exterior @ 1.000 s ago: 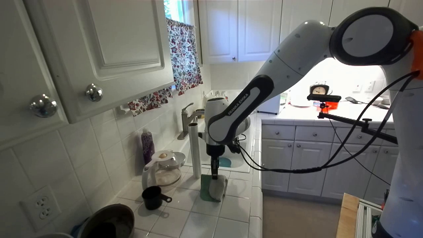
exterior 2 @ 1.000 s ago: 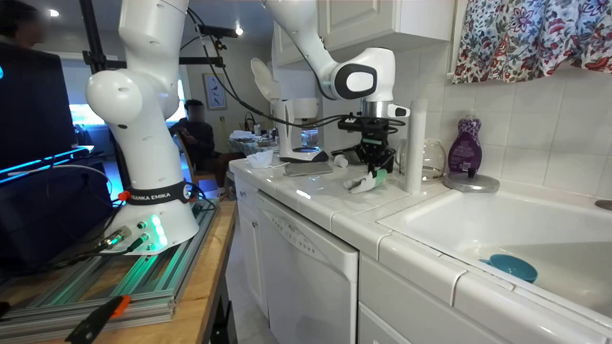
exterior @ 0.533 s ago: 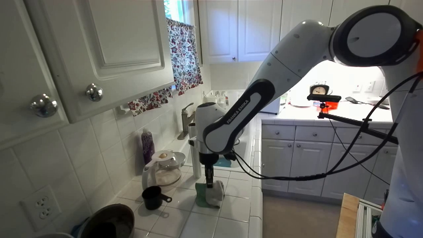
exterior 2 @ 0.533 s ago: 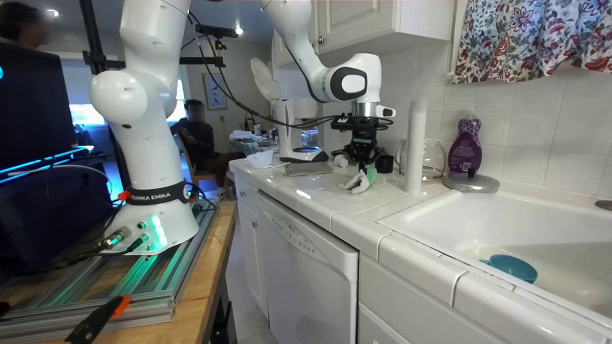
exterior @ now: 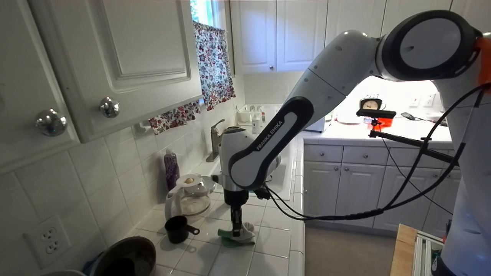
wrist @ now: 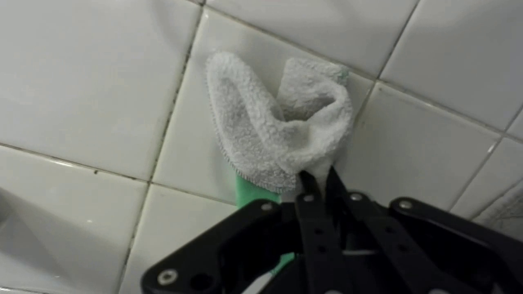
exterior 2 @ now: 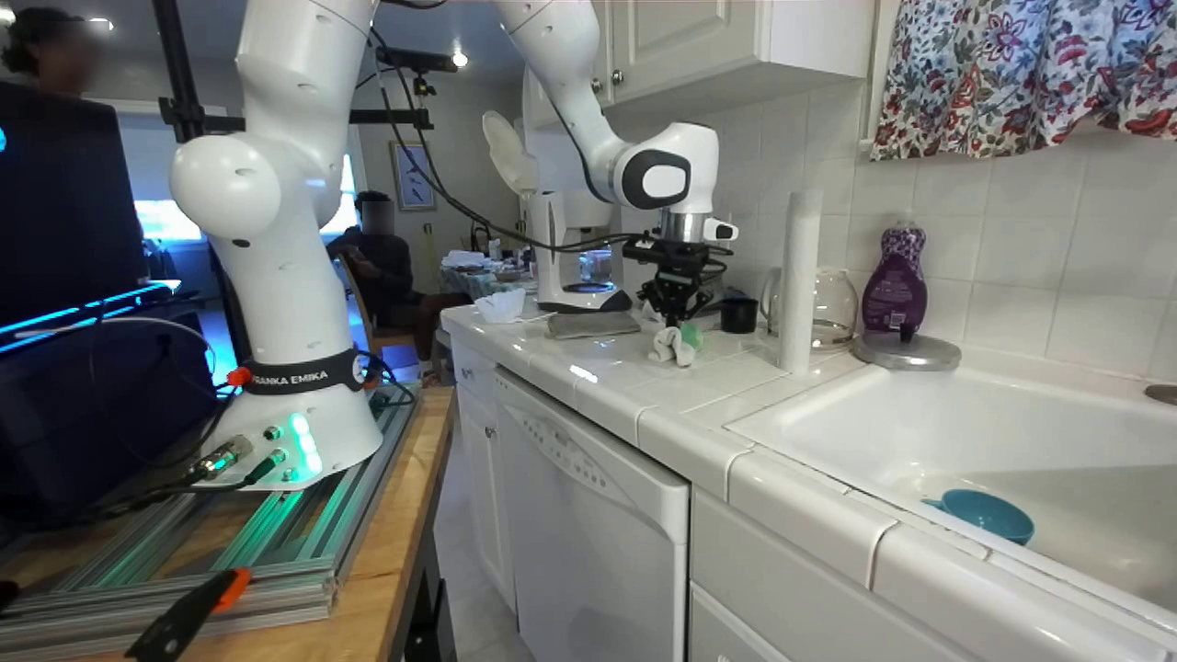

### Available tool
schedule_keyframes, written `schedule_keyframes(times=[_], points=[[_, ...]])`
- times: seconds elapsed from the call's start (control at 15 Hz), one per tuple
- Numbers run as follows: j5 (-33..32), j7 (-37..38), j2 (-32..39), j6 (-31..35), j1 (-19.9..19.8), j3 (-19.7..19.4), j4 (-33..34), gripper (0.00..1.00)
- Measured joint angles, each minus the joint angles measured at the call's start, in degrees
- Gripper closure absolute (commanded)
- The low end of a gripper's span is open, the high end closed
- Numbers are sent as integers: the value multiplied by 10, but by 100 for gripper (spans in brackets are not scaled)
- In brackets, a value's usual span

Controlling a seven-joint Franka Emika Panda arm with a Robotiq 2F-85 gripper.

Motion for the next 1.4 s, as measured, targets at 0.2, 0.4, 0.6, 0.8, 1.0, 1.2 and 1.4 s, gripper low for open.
schedule_keyframes(times=[0.2, 0.4, 0.6, 0.8, 1.0, 1.2, 1.4], points=[[48, -39, 8, 1, -17, 22, -1, 98], [77, -64, 17, -7, -30, 29, -1, 60], [79, -68, 19, -25, -33, 29, 0, 40], [79, -68, 17, -35, -31, 29, 1, 18], [79, -68, 9, -38, -31, 29, 1, 1], [79, -69, -9, -42, -31, 28, 0, 0], [79, -69, -32, -42, -30, 27, -2, 27]])
